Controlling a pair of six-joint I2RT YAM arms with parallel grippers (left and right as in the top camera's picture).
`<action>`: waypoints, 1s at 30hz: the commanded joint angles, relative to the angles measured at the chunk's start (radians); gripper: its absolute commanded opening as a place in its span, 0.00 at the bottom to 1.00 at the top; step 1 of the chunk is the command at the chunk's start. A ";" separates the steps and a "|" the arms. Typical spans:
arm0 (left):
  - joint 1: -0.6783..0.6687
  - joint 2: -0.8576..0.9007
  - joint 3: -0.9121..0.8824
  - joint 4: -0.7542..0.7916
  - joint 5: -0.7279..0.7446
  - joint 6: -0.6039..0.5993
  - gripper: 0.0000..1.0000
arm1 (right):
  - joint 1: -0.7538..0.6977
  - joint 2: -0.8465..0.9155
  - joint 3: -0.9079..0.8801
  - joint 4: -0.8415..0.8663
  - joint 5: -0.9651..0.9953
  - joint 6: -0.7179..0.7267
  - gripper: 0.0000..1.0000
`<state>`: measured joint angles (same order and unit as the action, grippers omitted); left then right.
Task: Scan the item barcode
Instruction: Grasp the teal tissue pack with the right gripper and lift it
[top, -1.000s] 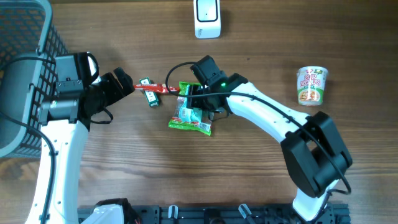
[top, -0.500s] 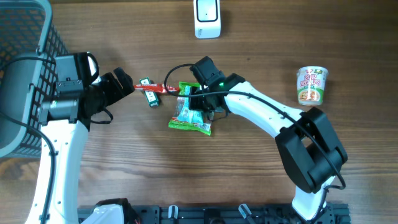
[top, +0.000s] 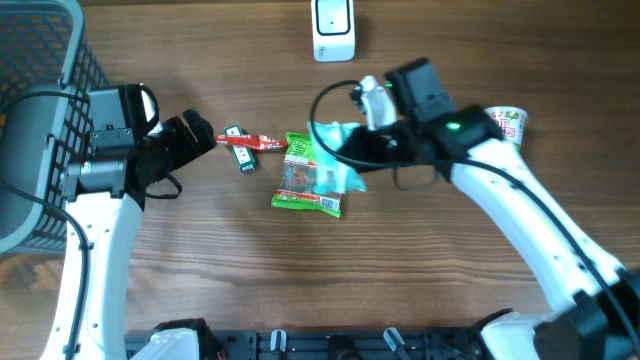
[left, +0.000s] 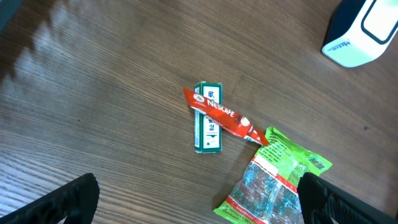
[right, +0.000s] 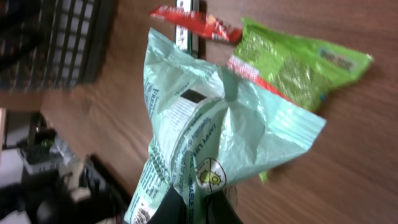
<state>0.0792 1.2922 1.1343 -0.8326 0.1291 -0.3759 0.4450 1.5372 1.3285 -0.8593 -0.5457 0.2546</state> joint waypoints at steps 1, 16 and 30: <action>-0.003 0.004 -0.001 0.002 0.008 0.009 1.00 | -0.014 -0.055 0.000 -0.056 -0.070 -0.133 0.04; -0.003 0.004 -0.001 0.002 0.008 0.009 1.00 | -0.014 -0.180 0.000 -0.085 -0.058 -0.095 0.04; -0.003 0.004 -0.001 0.002 0.008 0.009 1.00 | -0.014 -0.157 0.075 -0.179 0.249 0.011 0.04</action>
<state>0.0792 1.2922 1.1343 -0.8326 0.1291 -0.3759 0.4328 1.3685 1.3296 -0.9913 -0.4591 0.2115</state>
